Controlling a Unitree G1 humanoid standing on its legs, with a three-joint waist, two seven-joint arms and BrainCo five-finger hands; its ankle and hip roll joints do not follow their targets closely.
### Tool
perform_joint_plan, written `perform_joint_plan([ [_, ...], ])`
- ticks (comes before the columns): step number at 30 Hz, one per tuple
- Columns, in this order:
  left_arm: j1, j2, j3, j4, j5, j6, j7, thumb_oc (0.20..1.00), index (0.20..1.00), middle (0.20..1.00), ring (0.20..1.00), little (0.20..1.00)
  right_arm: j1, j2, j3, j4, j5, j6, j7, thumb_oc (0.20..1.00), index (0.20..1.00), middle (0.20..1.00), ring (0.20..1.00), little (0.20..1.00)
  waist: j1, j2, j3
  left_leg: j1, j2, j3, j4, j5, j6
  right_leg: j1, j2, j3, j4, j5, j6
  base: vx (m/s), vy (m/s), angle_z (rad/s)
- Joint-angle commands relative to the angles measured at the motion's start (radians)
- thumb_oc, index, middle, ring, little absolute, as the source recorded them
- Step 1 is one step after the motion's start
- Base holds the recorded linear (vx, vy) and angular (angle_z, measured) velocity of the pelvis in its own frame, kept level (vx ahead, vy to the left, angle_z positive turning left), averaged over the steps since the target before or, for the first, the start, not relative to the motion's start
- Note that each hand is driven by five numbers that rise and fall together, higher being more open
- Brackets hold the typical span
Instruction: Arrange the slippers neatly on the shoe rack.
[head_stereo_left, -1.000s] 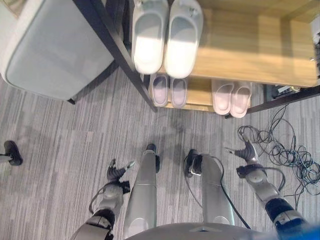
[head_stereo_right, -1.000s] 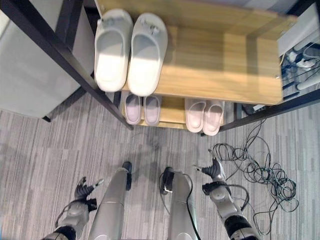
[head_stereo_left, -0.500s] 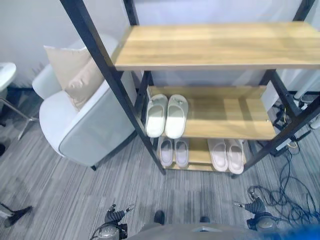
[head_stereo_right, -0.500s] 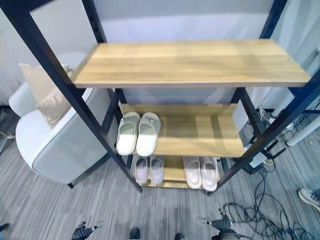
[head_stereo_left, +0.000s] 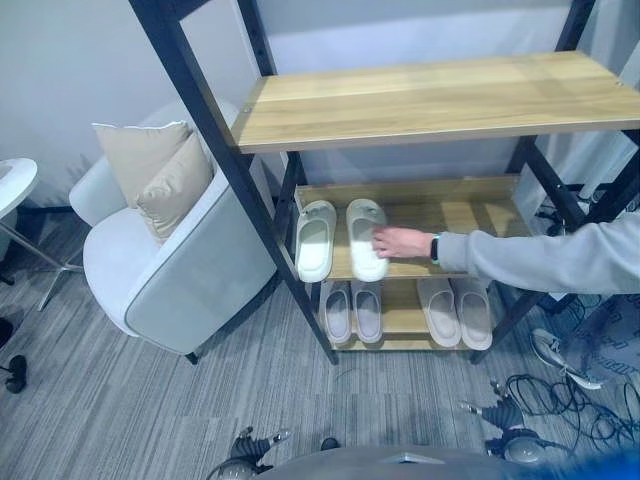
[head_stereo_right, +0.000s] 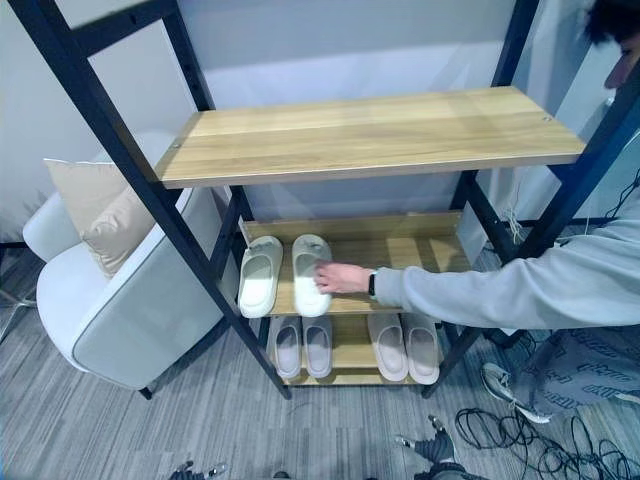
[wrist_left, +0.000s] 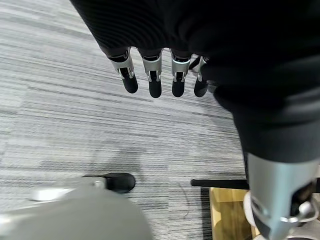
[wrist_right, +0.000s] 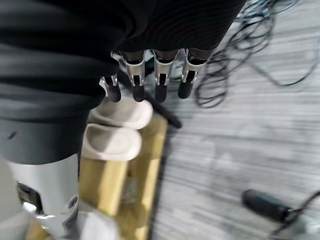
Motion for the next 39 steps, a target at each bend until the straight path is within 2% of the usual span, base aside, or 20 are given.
perform_joint_plan([
  [1, -0.045, 0.018, 0.008, 0.061, 0.023, -0.029, 0.028, 1.0, 1.0, 1.0, 1.0, 1.0, -0.051, 0.003, -0.002, -0.03, -0.003, -0.04, -0.023, 1.0, 1.0, 1.0, 1.0, 1.0, 0.002, -0.069, -0.01, -0.003, -0.044, -0.028, 0.005, -0.044, -0.008, 0.032, -0.021, -0.015, 0.012, -0.038, 0.068, 0.11, 0.045, -0.06],
  [9, -0.036, 0.008, 0.012, 0.078, 0.02, -0.027, 0.001, 1.0, 1.0, 1.0, 1.0, 1.0, 0.021, -0.006, 0.02, -0.277, -0.002, -0.077, 0.02, 1.0, 1.0, 1.0, 1.0, 1.0, -0.011, -0.094, 0.003, 0.024, -0.046, -0.024, 0.005, -0.062, -0.001, 0.053, -0.02, 0.001, 0.012, -0.037, 0.069, 0.06, 0.035, -0.04],
  [12, -0.033, 0.014, 0.017, 0.081, 0.026, -0.033, -0.011, 1.0, 1.0, 1.0, 1.0, 1.0, 0.037, -0.038, 0.05, -0.44, -0.019, -0.106, 0.057, 1.0, 1.0, 1.0, 1.0, 1.0, -0.006, -0.107, 0.004, 0.018, -0.043, -0.024, 0.005, -0.064, -0.002, 0.046, -0.022, -0.004, 0.012, -0.035, 0.072, 0.02, 0.009, -0.12],
  [15, -0.034, 0.016, 0.014, 0.073, 0.037, -0.04, -0.013, 1.0, 1.0, 1.0, 1.0, 1.0, 0.026, -0.072, 0.048, -0.519, -0.075, -0.117, 0.039, 1.0, 1.0, 1.0, 1.0, 1.0, 0.0, -0.11, 0.004, 0.013, -0.042, -0.029, 0.005, -0.063, -0.002, 0.043, -0.025, -0.011, 0.012, -0.035, 0.072, 0.01, 0.001, 0.01],
  [19, -0.031, 0.014, -0.001, 0.063, 0.056, -0.042, -0.007, 1.0, 1.0, 1.0, 1.0, 1.0, -0.071, -0.097, 0.019, -0.49, -0.141, -0.101, -0.037, 1.0, 1.0, 1.0, 1.0, 1.0, 0.013, -0.106, 0.005, 0.002, -0.044, -0.035, 0.005, -0.059, -0.001, 0.036, -0.027, -0.019, 0.012, -0.033, 0.074, 0.03, -0.003, 0.04],
  [20, -0.032, 0.02, -0.009, 0.061, 0.064, -0.042, -0.001, 1.0, 1.0, 1.0, 1.0, 1.0, -0.137, -0.117, -0.004, -0.474, -0.153, -0.093, -0.083, 1.0, 1.0, 1.0, 1.0, 1.0, 0.022, -0.104, 0.009, -0.014, -0.046, -0.041, 0.005, -0.053, -0.001, 0.024, -0.028, -0.026, 0.012, -0.029, 0.075, 0.01, -0.003, 0.03],
  [23, -0.03, 0.026, -0.018, 0.06, 0.067, -0.043, 0.005, 1.0, 1.0, 1.0, 1.0, 1.0, -0.212, -0.143, -0.02, -0.43, -0.165, -0.082, -0.123, 1.0, 1.0, 1.0, 1.0, 1.0, 0.032, -0.101, 0.008, -0.032, -0.047, -0.045, 0.005, -0.046, -0.002, 0.007, -0.031, -0.032, 0.012, -0.024, 0.075, 0.01, 0.0, 0.11],
  [33, -0.01, 0.029, -0.052, 0.082, 0.068, -0.037, 0.016, 1.0, 1.0, 1.0, 1.0, 1.0, -0.407, -0.187, -0.047, -0.205, -0.104, -0.051, -0.202, 1.0, 1.0, 1.0, 1.0, 1.0, 0.069, -0.102, -0.005, -0.082, -0.049, -0.048, 0.005, -0.029, -0.009, -0.037, -0.035, -0.036, 0.012, -0.014, 0.081, 0.0, 0.0, 0.02],
  [39, -0.007, 0.033, -0.074, 0.081, 0.059, -0.046, 0.031, 1.0, 1.0, 1.0, 1.0, 1.0, -0.519, -0.22, -0.042, -0.12, -0.075, -0.046, -0.241, 1.0, 1.0, 1.0, 1.0, 1.0, 0.088, -0.085, -0.012, -0.17, -0.055, -0.052, 0.005, -0.005, -0.01, -0.127, -0.04, -0.029, 0.012, 0.002, 0.085, 0.0, 0.013, 0.0],
])
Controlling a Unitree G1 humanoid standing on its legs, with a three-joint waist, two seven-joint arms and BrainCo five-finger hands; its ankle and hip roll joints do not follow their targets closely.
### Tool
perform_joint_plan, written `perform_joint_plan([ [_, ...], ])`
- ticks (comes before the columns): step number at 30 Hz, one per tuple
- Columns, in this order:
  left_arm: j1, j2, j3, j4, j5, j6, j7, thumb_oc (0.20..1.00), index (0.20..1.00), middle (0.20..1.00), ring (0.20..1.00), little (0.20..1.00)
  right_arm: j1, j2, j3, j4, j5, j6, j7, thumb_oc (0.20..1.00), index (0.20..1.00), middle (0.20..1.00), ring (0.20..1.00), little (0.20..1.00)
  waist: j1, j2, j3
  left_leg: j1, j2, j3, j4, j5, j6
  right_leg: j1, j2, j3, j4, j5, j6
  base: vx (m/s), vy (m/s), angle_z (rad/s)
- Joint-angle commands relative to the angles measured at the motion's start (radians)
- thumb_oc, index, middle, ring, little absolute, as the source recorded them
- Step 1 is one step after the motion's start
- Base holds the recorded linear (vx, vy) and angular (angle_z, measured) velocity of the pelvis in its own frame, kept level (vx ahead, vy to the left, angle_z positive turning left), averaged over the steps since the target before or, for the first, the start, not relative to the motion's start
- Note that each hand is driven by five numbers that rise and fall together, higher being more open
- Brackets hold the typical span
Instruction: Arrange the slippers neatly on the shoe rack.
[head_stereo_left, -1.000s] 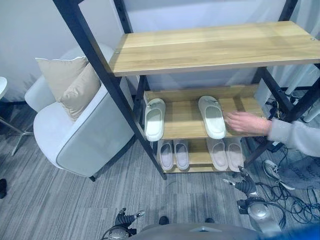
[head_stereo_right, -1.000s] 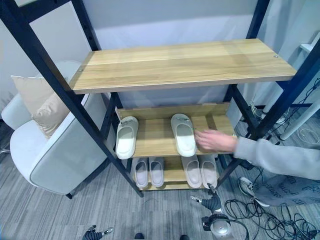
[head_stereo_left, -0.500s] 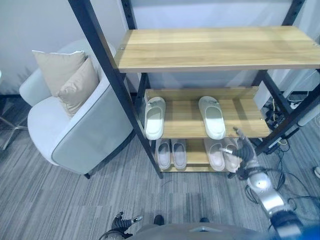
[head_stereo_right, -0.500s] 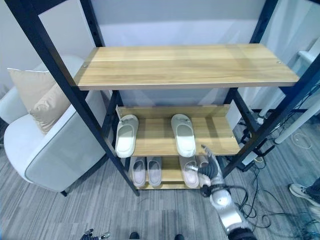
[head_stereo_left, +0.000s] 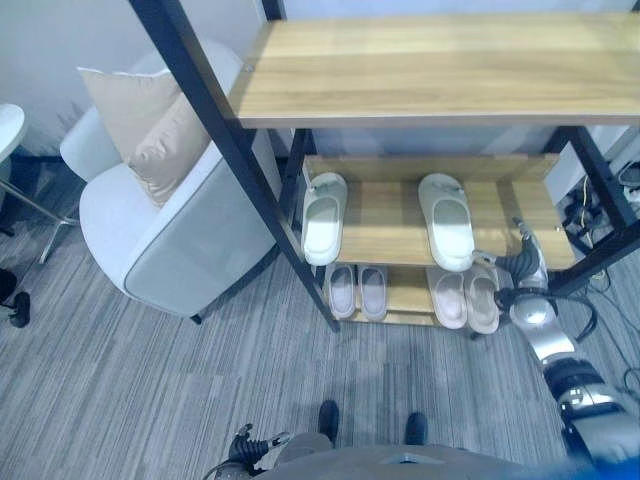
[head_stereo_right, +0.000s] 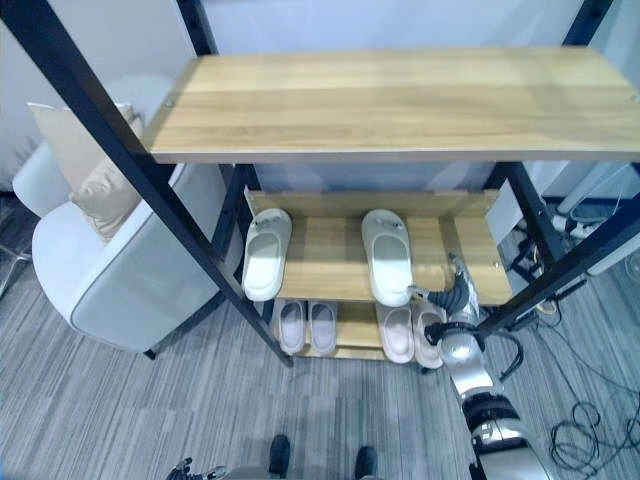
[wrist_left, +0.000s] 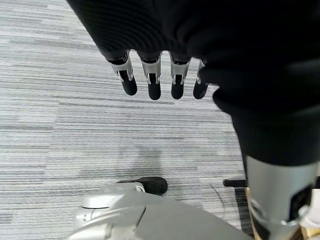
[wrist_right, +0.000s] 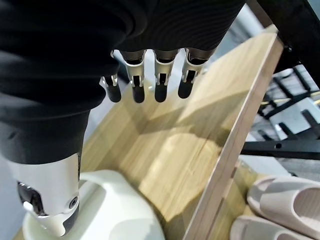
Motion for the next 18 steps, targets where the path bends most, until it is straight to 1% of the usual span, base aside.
perform_joint_plan([
  [1, -0.046, 0.008, -0.036, 0.079, 0.021, -0.023, 0.025, 1.0, 1.0, 1.0, 1.0, 1.0, -0.043, -0.025, 0.0, -0.03, 0.037, -0.031, -0.048, 1.0, 1.0, 1.0, 1.0, 1.0, 0.012, -0.056, -0.028, -0.032, -0.045, -0.044, 0.005, -0.016, -0.023, 0.003, -0.035, -0.024, 0.012, -0.021, 0.086, 0.0, 0.0, 0.0],
  [4, -0.045, 0.003, -0.048, 0.076, 0.017, -0.03, 0.038, 1.0, 1.0, 1.0, 1.0, 1.0, -0.087, -0.032, -0.006, -0.018, 0.04, -0.031, -0.088, 1.0, 1.0, 1.0, 1.0, 1.0, 0.016, -0.055, -0.026, -0.067, -0.047, -0.046, 0.005, -0.006, -0.025, -0.032, -0.038, -0.022, 0.012, -0.014, 0.087, 0.0, 0.0, 0.0],
  [7, -0.047, 0.001, -0.053, 0.073, 0.011, -0.034, 0.04, 1.0, 1.0, 1.0, 1.0, 1.0, -0.116, -0.035, -0.004, -0.004, 0.057, -0.033, -0.094, 1.0, 1.0, 1.0, 1.0, 1.0, 0.021, -0.053, -0.026, -0.088, -0.049, -0.046, 0.005, 0.0, -0.027, -0.053, -0.041, -0.02, 0.012, -0.009, 0.088, 0.0, 0.011, 0.0],
  [11, -0.053, 0.003, -0.071, 0.062, -0.003, -0.046, 0.046, 1.0, 1.0, 1.0, 1.0, 1.0, -0.2, -0.078, 0.012, 0.044, 0.066, -0.028, -0.103, 1.0, 1.0, 1.0, 1.0, 1.0, 0.032, -0.052, -0.015, -0.132, -0.054, -0.046, 0.005, 0.014, -0.033, -0.098, -0.05, -0.019, 0.012, 0.005, 0.092, -0.01, 0.032, 0.0],
  [13, -0.054, 0.002, -0.074, 0.063, -0.004, -0.049, 0.047, 1.0, 1.0, 1.0, 1.0, 1.0, -0.213, -0.086, 0.018, 0.048, 0.065, -0.029, -0.104, 1.0, 1.0, 1.0, 1.0, 1.0, 0.033, -0.051, -0.016, -0.14, -0.055, -0.046, 0.005, 0.015, -0.033, -0.107, -0.051, -0.017, 0.012, 0.007, 0.092, 0.0, 0.036, -0.01],
  [18, -0.074, -0.002, -0.102, 0.041, -0.036, -0.071, 0.057, 1.0, 1.0, 1.0, 1.0, 1.0, -0.34, -0.131, 0.067, 0.107, 0.058, -0.023, -0.119, 1.0, 1.0, 1.0, 1.0, 1.0, 0.051, -0.052, 0.013, -0.186, -0.059, -0.052, 0.005, 0.031, -0.039, -0.146, -0.058, -0.016, 0.012, 0.02, 0.097, -0.01, 0.034, 0.0],
])
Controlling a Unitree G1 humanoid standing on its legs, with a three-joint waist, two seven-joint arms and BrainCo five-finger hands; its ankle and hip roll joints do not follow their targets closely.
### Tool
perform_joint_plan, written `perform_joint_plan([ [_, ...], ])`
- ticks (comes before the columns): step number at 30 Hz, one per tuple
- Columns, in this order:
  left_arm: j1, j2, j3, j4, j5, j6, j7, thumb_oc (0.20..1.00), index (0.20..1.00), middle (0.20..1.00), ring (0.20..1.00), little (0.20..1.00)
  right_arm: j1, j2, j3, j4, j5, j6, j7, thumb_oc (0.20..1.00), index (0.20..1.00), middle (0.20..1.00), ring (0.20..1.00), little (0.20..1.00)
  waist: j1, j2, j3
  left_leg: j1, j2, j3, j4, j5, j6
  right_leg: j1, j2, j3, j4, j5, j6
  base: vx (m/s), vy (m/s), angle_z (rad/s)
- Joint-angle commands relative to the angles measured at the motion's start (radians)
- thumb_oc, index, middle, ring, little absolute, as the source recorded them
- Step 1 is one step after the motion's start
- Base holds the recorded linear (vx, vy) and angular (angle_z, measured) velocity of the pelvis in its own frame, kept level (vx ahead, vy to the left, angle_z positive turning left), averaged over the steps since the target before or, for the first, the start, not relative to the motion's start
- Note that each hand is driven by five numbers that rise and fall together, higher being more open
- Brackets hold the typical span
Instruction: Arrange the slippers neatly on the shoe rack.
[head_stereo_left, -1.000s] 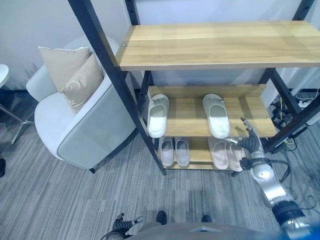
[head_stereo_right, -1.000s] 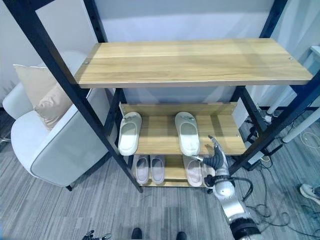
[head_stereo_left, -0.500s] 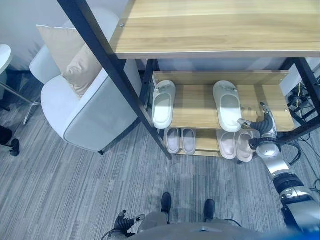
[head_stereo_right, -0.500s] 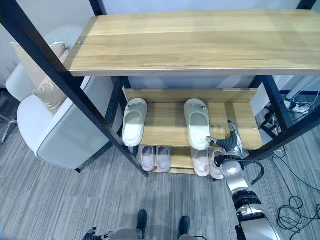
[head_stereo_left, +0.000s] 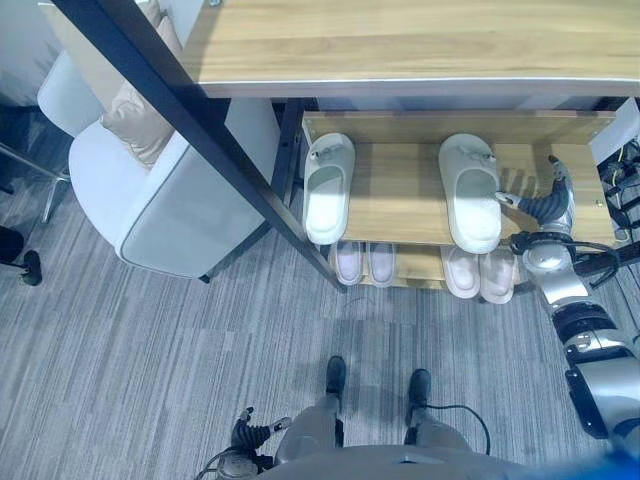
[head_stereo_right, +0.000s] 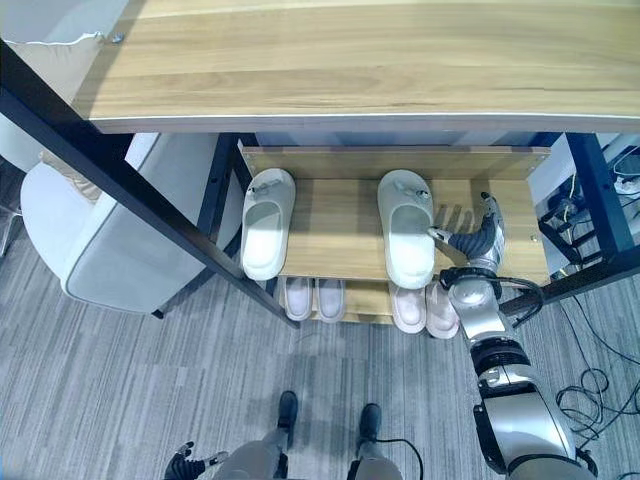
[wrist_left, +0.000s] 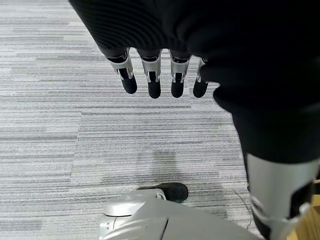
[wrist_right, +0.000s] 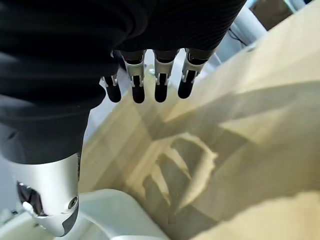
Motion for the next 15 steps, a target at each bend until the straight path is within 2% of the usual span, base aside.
perform_joint_plan([
  [1, -0.033, -0.013, -0.06, 0.045, -0.024, -0.02, 0.024, 1.0, 1.0, 1.0, 1.0, 1.0, -0.055, -0.039, 0.024, 0.009, 0.019, -0.032, -0.035, 1.0, 1.0, 1.0, 1.0, 1.0, 0.036, -0.045, -0.036, -0.042, -0.045, -0.052, 0.003, 0.014, -0.043, -0.004, -0.044, -0.017, 0.007, -0.001, 0.091, -0.02, 0.046, 0.01],
  [6, -0.064, -0.01, -0.082, 0.036, -0.03, -0.026, 0.028, 1.0, 1.0, 1.0, 1.0, 1.0, -0.121, -0.034, 0.057, 0.02, 0.028, -0.035, -0.046, 1.0, 1.0, 1.0, 1.0, 1.0, 0.048, -0.062, -0.016, -0.068, -0.047, -0.06, 0.003, 0.019, -0.047, -0.021, -0.048, -0.023, 0.007, 0.003, 0.097, 0.0, 0.025, 0.02],
  [10, -0.074, 0.0, -0.084, 0.028, -0.035, -0.03, 0.031, 1.0, 1.0, 1.0, 1.0, 1.0, -0.134, -0.029, 0.082, 0.036, 0.023, -0.026, -0.034, 1.0, 1.0, 1.0, 1.0, 1.0, 0.056, -0.092, 0.0, -0.078, -0.047, -0.069, 0.003, 0.02, -0.05, -0.021, -0.051, -0.036, 0.007, 0.007, 0.102, 0.0, 0.005, 0.09],
  [11, -0.074, 0.0, -0.084, 0.028, -0.035, -0.03, 0.031, 1.0, 1.0, 1.0, 1.0, 1.0, -0.135, -0.029, 0.082, 0.037, 0.023, -0.026, -0.034, 0.94, 0.94, 0.94, 0.94, 0.94, 0.056, -0.092, 0.0, -0.078, -0.047, -0.069, 0.003, 0.02, -0.05, -0.021, -0.051, -0.036, 0.007, 0.007, 0.102, 0.0, -0.001, 0.06],
  [12, -0.077, 0.002, -0.087, 0.028, -0.033, -0.031, 0.034, 1.0, 1.0, 1.0, 1.0, 1.0, -0.139, -0.035, 0.095, 0.053, 0.007, -0.019, -0.034, 0.2, 0.2, 0.2, 0.2, 0.2, 0.058, -0.097, 0.003, -0.079, -0.047, -0.072, 0.003, 0.02, -0.051, -0.019, -0.051, -0.04, 0.007, 0.007, 0.103, 0.0, -0.005, 0.05],
  [15, -0.082, 0.004, -0.089, 0.023, -0.029, -0.033, 0.038, 1.0, 1.0, 1.0, 1.0, 1.0, -0.148, -0.043, 0.117, 0.074, -0.031, -0.005, -0.035, 0.2, 0.2, 0.2, 0.2, 0.2, 0.062, -0.103, 0.01, -0.079, -0.048, -0.077, 0.003, 0.02, -0.052, -0.016, -0.054, -0.046, 0.007, 0.009, 0.105, -0.01, 0.0, 0.05],
])
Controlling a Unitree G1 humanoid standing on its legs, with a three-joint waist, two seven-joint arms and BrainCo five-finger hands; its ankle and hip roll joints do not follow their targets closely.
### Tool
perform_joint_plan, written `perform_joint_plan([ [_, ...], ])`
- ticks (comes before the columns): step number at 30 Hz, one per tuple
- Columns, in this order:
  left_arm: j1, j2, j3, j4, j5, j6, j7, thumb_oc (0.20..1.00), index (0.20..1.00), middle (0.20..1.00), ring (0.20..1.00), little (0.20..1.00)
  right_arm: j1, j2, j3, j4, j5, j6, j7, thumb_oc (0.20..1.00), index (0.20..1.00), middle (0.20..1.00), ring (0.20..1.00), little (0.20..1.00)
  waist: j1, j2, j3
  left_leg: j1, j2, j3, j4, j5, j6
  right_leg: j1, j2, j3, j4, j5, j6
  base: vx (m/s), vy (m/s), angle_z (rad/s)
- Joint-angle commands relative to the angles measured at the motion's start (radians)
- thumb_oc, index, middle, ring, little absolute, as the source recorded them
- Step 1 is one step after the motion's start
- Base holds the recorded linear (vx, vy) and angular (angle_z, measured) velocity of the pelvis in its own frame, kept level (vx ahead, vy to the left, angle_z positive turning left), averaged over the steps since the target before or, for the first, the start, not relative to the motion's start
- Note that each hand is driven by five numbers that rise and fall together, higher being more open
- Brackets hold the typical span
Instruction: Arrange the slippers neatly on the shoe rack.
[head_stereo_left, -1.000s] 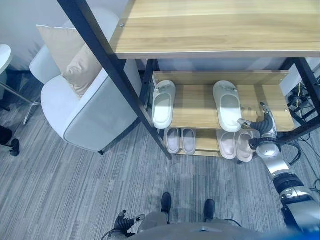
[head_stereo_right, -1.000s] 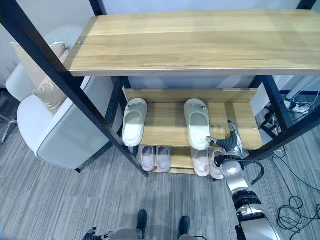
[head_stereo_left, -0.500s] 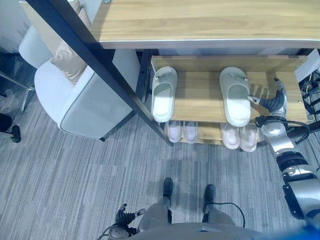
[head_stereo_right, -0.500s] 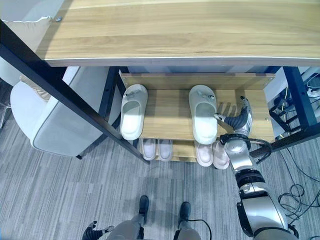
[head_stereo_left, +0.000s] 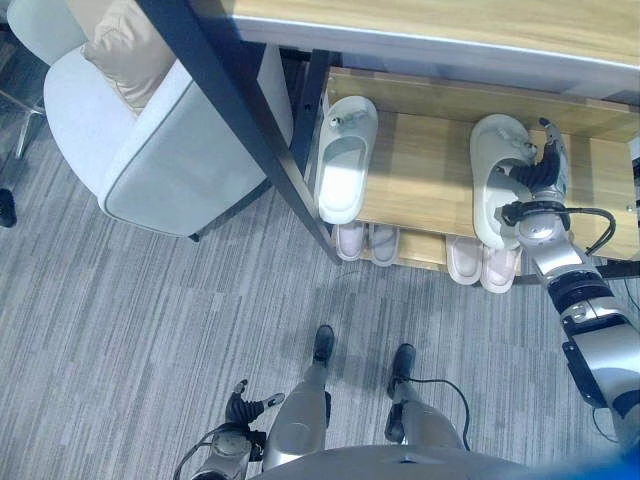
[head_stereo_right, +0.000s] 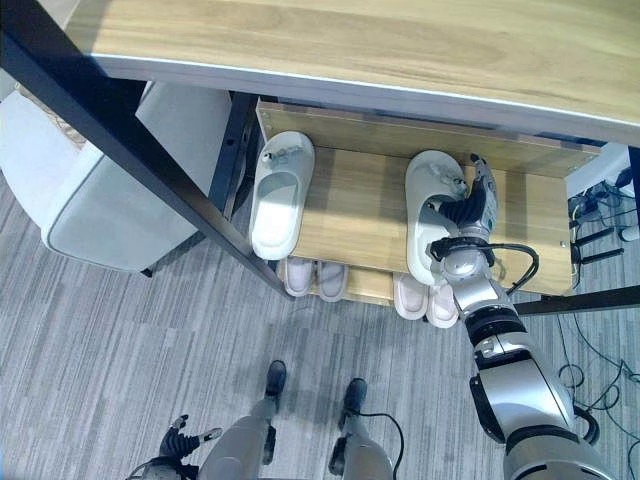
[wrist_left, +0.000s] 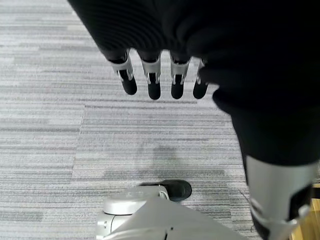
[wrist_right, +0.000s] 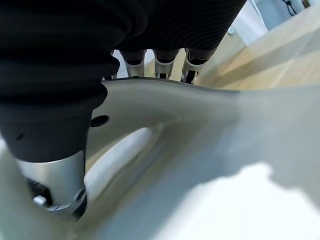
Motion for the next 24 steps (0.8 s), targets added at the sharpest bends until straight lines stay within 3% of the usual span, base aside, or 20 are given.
perform_joint_plan([
  [1, -0.042, -0.047, -0.052, 0.038, -0.007, -0.009, 0.023, 1.0, 1.0, 1.0, 1.0, 1.0, -0.045, -0.05, 0.018, 0.019, -0.045, -0.005, -0.017, 0.2, 0.2, 0.2, 0.2, 0.2, 0.023, -0.009, -0.03, -0.022, -0.042, -0.051, -0.002, 0.008, -0.055, 0.029, -0.051, -0.026, 0.006, -0.001, 0.106, -0.02, 0.013, 0.05],
  [11, -0.071, -0.044, -0.017, 0.051, -0.024, -0.006, 0.027, 1.0, 1.0, 1.0, 1.0, 1.0, 0.012, -0.036, -0.037, -0.184, -0.14, 0.007, -0.1, 0.2, 0.2, 0.2, 0.2, 0.2, 0.009, -0.016, -0.034, -0.008, -0.044, -0.051, -0.002, -0.009, -0.05, 0.041, -0.058, -0.025, 0.006, -0.003, 0.111, 0.0, 0.004, 0.01],
  [15, -0.055, -0.027, 0.001, 0.049, -0.032, -0.003, 0.013, 1.0, 1.0, 1.0, 1.0, 1.0, 0.004, -0.044, -0.04, -0.268, -0.157, -0.001, -0.088, 0.2, 0.2, 0.2, 0.2, 0.2, 0.016, -0.02, -0.032, -0.005, -0.044, -0.05, -0.002, -0.011, -0.048, 0.046, -0.061, -0.029, 0.006, 0.0, 0.111, -0.01, 0.003, 0.03],
  [24, -0.056, -0.009, -0.001, 0.067, -0.057, -0.002, -0.002, 1.0, 1.0, 1.0, 1.0, 1.0, -0.084, 0.033, -0.027, -0.151, -0.036, -0.023, -0.059, 0.2, 0.2, 0.2, 0.2, 0.2, 0.057, -0.042, -0.026, -0.003, -0.05, -0.068, -0.002, -0.01, -0.044, 0.062, -0.065, -0.047, 0.006, -0.002, 0.11, -0.01, 0.008, 0.05],
])
